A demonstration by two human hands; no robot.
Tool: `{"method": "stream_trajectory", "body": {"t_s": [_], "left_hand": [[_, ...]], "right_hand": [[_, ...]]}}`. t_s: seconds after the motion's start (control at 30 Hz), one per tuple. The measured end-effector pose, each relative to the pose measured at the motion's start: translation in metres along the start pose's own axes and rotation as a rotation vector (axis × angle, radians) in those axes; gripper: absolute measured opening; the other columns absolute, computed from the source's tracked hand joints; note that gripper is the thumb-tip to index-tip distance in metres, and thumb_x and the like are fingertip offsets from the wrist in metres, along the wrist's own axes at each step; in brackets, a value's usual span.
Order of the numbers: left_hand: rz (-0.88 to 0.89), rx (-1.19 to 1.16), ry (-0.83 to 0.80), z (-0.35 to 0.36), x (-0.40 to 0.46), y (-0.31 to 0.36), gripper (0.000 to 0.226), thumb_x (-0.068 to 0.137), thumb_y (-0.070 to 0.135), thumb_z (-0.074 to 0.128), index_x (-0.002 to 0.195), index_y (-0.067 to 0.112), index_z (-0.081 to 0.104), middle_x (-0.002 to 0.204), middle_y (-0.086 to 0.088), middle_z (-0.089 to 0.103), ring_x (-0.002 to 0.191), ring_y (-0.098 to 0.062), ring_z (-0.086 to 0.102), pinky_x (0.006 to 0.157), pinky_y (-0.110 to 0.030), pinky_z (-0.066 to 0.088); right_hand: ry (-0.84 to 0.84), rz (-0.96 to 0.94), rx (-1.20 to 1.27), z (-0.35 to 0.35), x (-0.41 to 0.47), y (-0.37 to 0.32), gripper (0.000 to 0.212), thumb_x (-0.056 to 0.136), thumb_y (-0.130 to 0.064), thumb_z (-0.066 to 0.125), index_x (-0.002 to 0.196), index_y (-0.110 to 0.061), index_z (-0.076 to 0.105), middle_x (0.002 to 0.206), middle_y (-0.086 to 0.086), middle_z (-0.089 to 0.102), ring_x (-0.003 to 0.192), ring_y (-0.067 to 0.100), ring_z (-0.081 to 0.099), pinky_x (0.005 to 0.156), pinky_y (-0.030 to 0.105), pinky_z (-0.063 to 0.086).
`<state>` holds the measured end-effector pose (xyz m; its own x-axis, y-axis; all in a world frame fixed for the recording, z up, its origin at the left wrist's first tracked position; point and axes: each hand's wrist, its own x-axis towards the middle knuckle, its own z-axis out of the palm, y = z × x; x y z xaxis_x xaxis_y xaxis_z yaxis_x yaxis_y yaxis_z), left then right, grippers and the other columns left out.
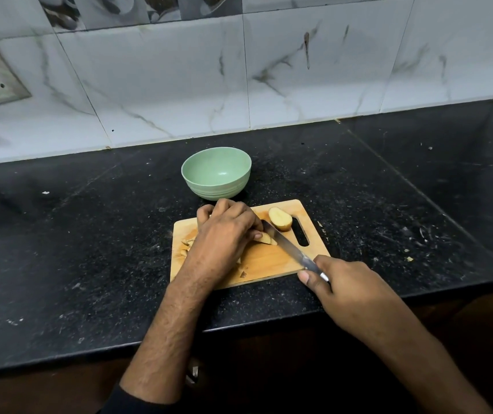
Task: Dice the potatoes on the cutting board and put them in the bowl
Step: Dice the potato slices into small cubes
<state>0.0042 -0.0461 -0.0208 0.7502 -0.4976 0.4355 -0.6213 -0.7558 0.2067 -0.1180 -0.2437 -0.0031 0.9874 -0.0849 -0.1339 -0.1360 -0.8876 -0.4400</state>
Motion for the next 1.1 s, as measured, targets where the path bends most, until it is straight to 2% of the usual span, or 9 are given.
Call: {"method": "stream_trajectory", "body": {"t_s": [0.07,0.17,0.3,0.4,0.57,0.77,0.87,0.97,1.1], "left_hand": [[-0.033,-0.065,0.052,-0.004,-0.001,0.0,0.011,0.096,0.038,0.058,0.1,0.031,0.065,0.105,0.016,0.06,0.107,-0.01,0.045,0.09,-0.033,0.022],[-0.09,-0.152,0.117,-0.012,-0.004,0.001,0.008,0.096,0.037,0.059,0.098,0.031,0.064,0.101,0.017,0.063,0.104,-0.01,0.048,0.092,-0.037,0.025],[-0.18,-0.194,0.115,-0.02,-0.01,0.018,0.009,0.093,0.041,0.065,0.093,0.033,0.068,0.092,0.02,0.065,0.099,-0.007,0.046,0.09,-0.037,0.025],[-0.259,-0.13,0.034,-0.011,-0.019,0.039,0.013,0.092,0.046,0.063,0.094,0.035,0.07,0.09,0.021,0.061,0.101,-0.007,0.041,0.088,-0.037,0.024],[-0.361,-0.004,-0.02,0.004,-0.028,0.053,0.024,0.096,0.048,0.055,0.104,0.034,0.073,0.095,0.014,0.051,0.107,-0.014,0.037,0.083,-0.037,0.021],[-0.341,-0.029,0.056,0.001,-0.034,0.052,0.029,0.095,0.054,0.055,0.108,0.035,0.072,0.099,0.017,0.063,0.11,-0.012,0.039,0.081,-0.035,0.015],[-0.307,-0.007,-0.043,0.0,-0.039,0.05,0.033,0.09,0.057,0.06,0.117,0.04,0.068,0.109,0.019,0.061,0.116,-0.012,0.035,0.088,-0.038,0.019],[-0.322,0.024,-0.064,0.001,-0.038,0.055,0.029,0.093,0.051,0.06,0.118,0.039,0.067,0.111,0.014,0.057,0.116,-0.015,0.035,0.092,-0.042,0.022],[-0.37,0.023,-0.028,0.004,-0.038,0.061,0.027,0.093,0.047,0.061,0.116,0.037,0.068,0.106,0.011,0.056,0.114,-0.018,0.037,0.09,-0.041,0.021]], "right_hand": [[0.007,0.003,-0.005,0.001,0.001,0.0,0.024,0.101,-0.056,0.04,0.091,-0.035,0.044,0.073,-0.008,0.056,0.066,0.005,0.052,0.055,0.03,0.037],[0.012,0.002,-0.001,-0.001,0.002,-0.001,0.024,0.101,-0.056,0.04,0.091,-0.035,0.044,0.072,-0.009,0.054,0.066,0.005,0.051,0.054,0.029,0.035],[0.085,-0.019,0.072,-0.008,-0.002,-0.004,0.03,0.101,-0.054,0.043,0.083,-0.03,0.044,0.068,-0.007,0.054,0.062,0.003,0.051,0.051,0.025,0.031],[0.122,-0.033,0.107,-0.013,-0.006,-0.005,0.035,0.1,-0.053,0.044,0.075,-0.029,0.042,0.064,-0.006,0.053,0.059,0.004,0.051,0.05,0.025,0.029],[0.06,-0.057,0.109,-0.005,-0.017,0.001,0.033,0.1,-0.052,0.045,0.076,-0.03,0.043,0.066,-0.005,0.054,0.059,0.007,0.051,0.052,0.026,0.031],[0.037,-0.075,0.036,-0.002,-0.035,0.012,0.027,0.101,-0.046,0.046,0.08,-0.029,0.044,0.067,-0.006,0.054,0.061,0.006,0.053,0.052,0.022,0.031],[0.009,-0.069,0.011,-0.005,-0.042,0.015,0.026,0.102,-0.042,0.045,0.081,-0.028,0.045,0.066,-0.006,0.056,0.052,0.005,0.054,0.049,0.021,0.04],[-0.033,-0.049,0.024,-0.008,-0.044,0.013,0.021,0.102,-0.039,0.044,0.086,-0.026,0.049,0.064,-0.003,0.059,0.047,0.008,0.059,0.053,0.031,0.055],[-0.07,-0.038,0.041,-0.005,-0.046,0.006,0.02,0.102,-0.037,0.042,0.086,-0.027,0.046,0.068,0.0,0.063,0.045,0.013,0.064,0.05,0.032,0.057]]}}
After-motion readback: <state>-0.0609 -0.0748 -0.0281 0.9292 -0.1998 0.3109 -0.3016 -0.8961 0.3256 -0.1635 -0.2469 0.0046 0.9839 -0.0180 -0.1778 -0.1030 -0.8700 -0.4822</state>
